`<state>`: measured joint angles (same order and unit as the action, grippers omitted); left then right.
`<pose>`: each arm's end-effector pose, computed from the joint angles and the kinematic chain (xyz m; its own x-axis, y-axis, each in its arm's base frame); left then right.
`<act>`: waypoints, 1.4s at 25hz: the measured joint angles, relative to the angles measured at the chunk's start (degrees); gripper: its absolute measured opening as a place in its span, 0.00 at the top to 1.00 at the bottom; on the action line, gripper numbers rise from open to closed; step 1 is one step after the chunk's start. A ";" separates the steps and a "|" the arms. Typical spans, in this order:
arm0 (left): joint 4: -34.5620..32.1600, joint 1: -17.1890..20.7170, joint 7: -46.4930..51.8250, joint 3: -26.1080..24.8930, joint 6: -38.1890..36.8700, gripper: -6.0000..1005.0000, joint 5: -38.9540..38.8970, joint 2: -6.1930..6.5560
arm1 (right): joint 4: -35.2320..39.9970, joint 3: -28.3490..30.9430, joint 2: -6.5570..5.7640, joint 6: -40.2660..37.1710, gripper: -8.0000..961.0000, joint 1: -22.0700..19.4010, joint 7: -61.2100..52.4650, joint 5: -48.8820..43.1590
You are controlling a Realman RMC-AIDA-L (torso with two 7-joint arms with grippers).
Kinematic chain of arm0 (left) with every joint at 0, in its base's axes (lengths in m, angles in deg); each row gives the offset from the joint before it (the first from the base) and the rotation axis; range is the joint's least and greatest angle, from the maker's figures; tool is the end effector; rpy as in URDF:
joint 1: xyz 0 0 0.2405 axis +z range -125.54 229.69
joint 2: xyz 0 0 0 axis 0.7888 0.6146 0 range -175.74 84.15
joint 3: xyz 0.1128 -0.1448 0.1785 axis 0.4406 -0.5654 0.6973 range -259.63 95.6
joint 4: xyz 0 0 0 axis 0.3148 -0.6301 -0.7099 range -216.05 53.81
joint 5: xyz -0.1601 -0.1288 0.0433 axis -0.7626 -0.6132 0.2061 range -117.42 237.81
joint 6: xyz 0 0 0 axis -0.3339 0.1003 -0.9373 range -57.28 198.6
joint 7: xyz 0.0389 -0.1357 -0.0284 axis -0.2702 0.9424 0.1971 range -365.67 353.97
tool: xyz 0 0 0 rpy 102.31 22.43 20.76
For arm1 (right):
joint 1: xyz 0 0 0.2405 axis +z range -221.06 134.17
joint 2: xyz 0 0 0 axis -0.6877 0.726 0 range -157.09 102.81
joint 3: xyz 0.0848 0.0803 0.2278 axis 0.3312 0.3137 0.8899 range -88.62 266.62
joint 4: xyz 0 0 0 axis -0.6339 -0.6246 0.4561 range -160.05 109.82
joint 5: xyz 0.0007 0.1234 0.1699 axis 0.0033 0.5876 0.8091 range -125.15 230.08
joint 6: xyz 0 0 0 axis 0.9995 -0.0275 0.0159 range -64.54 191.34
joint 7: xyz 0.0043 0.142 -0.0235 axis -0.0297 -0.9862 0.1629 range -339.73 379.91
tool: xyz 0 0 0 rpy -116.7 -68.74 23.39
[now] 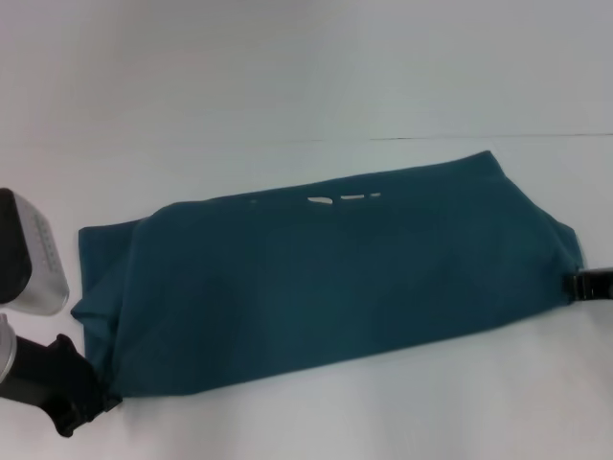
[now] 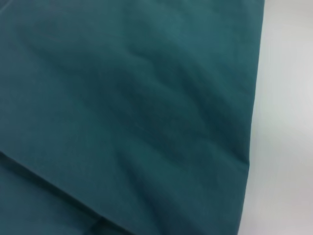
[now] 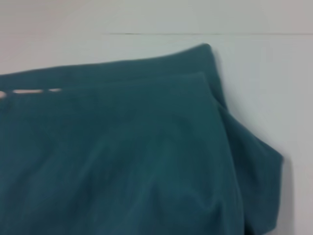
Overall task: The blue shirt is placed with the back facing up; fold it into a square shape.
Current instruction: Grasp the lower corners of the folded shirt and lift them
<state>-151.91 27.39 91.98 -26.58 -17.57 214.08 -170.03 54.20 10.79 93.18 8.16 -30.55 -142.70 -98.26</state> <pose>-0.2867 0.3163 0.0201 0.8771 0.3987 -0.2676 0.3072 -0.8943 -0.3255 0.2842 0.3462 0.0311 0.4902 -0.7758 -0.3972 -0.7641 -0.1633 -0.6240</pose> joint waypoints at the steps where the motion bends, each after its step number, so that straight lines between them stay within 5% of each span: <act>1: -0.26 0.36 -0.24 0.02 -0.12 0.95 -0.16 -0.10 | 2.17 -1.60 0.01 0.15 0.97 -1.87 -0.90 0.02; 18: -10.39 8.74 -2.63 0.86 -6.05 0.95 -5.91 -0.42 | 20.59 -15.18 0.48 4.25 0.97 -24.54 -5.24 -0.27; 35: -16.12 12.85 -3.31 0.29 -12.10 0.95 -7.23 -0.43 | 26.48 -18.16 0.64 7.79 0.97 -34.00 -5.14 -0.17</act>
<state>-168.03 40.24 88.67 -26.29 -29.67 206.85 -170.46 80.68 -7.36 93.82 15.94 -64.54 -147.84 -98.43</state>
